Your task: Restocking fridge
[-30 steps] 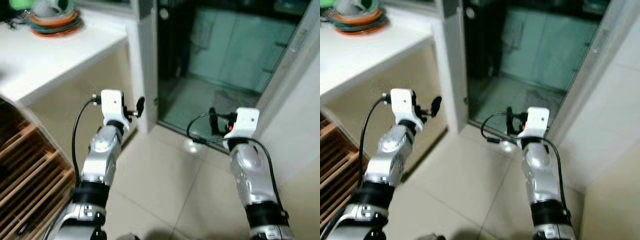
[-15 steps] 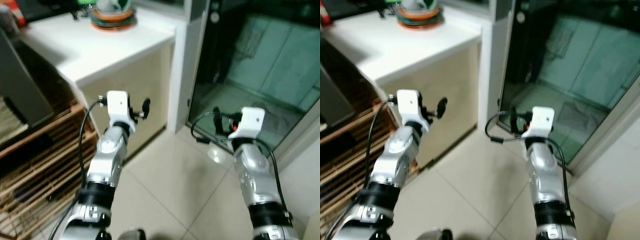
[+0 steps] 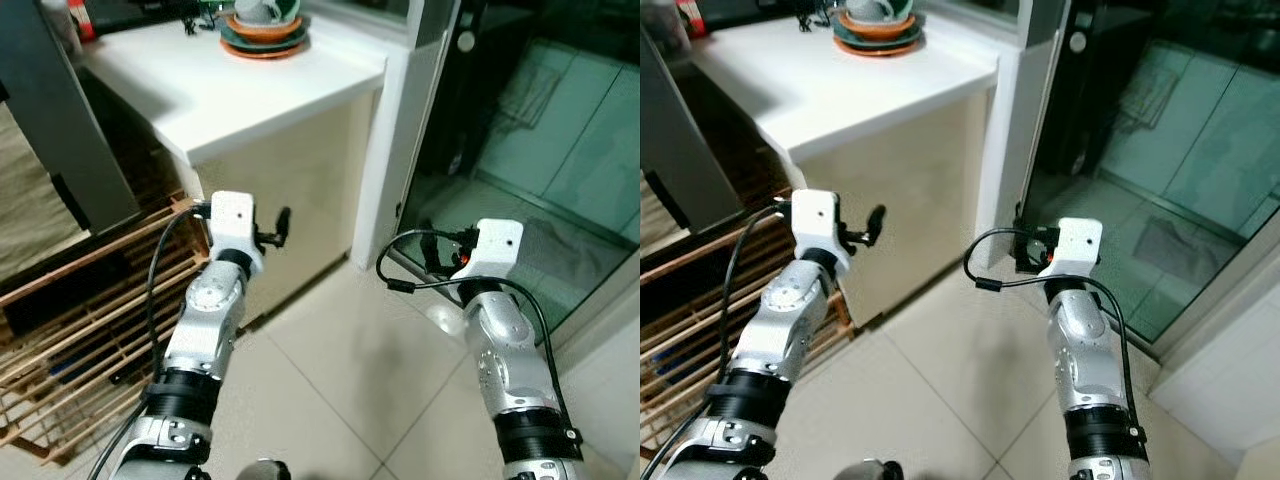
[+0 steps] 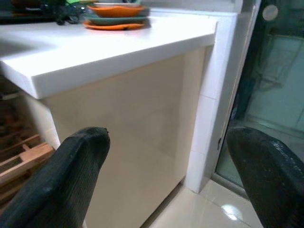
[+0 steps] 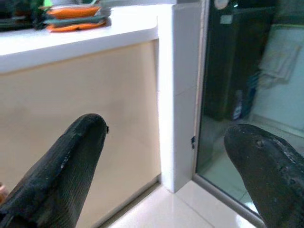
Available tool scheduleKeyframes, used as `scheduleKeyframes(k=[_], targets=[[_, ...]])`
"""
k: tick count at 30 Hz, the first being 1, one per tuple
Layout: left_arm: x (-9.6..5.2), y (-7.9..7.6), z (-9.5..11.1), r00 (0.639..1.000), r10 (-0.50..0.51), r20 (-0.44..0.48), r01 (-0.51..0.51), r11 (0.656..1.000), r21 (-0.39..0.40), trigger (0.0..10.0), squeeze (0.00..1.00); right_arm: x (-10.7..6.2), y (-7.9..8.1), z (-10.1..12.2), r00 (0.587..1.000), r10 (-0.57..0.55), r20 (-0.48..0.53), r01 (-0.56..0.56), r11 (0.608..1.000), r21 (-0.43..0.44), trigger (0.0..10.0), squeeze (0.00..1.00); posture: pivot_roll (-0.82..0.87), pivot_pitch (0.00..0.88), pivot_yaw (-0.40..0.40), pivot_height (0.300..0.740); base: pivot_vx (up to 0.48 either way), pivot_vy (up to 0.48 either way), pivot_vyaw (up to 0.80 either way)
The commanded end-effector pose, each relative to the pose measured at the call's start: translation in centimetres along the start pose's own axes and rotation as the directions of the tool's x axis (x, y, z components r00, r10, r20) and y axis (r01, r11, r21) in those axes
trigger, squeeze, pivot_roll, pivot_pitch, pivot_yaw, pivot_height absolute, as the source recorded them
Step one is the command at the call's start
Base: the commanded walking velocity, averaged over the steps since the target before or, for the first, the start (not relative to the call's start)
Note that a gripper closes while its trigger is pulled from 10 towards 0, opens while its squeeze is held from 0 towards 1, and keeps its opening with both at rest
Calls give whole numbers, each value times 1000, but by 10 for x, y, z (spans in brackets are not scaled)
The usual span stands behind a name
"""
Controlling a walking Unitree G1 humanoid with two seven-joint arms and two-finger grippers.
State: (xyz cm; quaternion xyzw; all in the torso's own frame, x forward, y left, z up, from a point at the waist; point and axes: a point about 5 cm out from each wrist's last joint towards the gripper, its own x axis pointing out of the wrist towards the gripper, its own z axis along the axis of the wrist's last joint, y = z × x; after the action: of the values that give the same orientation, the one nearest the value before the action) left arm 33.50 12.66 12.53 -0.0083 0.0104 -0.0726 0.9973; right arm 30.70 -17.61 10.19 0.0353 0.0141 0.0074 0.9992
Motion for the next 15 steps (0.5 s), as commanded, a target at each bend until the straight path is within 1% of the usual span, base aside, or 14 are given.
scheduleKeyframes(k=[1,2,4,6,8,9,10,13,14,15], targets=[[-4,3,-4,1000,15,-19,-16,999,-29,10000,0,-1,-1,6,1000,5,17,-5,1000,9,10000,0,-159,0,10,740,0,0,425],[-5,5,-5,999,21,-26,-22,999,-41,10000,0,-1,-1,6,1000,5,17,-5,1000,6,10000,0,-159,0,10,740,0,0,425],[-14,14,-12,998,35,-60,-40,994,-98,10000,0,-4,-5,8,999,-11,32,11,1000,5,10000,0,-157,0,8,740,0,0,419],[-23,21,-17,996,51,-79,-60,992,-114,10000,0,-7,-11,9,999,-32,43,32,999,6,10000,0,-157,0,8,740,0,0,419],[-33,25,-20,993,75,-89,-87,987,-133,10000,0,-11,-15,9,998,-40,46,41,999,-4,10000,0,-151,0,8,740,0,0,416],[-33,25,-20,993,75,-89,-87,987,-133,10000,0,-11,-15,9,998,-40,46,41,999,-4,10000,0,-151,0,8,740,0,0,419],[-36,26,-20,992,84,-91,-97,985,-142,10000,0,-12,-17,9,998,-43,47,43,999,-9,10000,0,-151,0,8,740,0,0,419],[-56,33,-19,988,114,-107,-127,984,-122,10000,0,-26,-27,6,997,-66,36,66,998,-13,10000,0,-125,0,-4,740,0,0,417],[-61,35,-17,987,115,-113,-128,985,-117,10000,0,-32,-29,5,998,-63,28,64,998,-18,10000,0,-125,0,-4,740,0,0,413],[-61,35,-17,987,115,-113,-128,985,-117,10000,0,-32,-29,5,998,-63,28,64,998,-18,10000,0,-125,0,-4,740,0,0,413]])
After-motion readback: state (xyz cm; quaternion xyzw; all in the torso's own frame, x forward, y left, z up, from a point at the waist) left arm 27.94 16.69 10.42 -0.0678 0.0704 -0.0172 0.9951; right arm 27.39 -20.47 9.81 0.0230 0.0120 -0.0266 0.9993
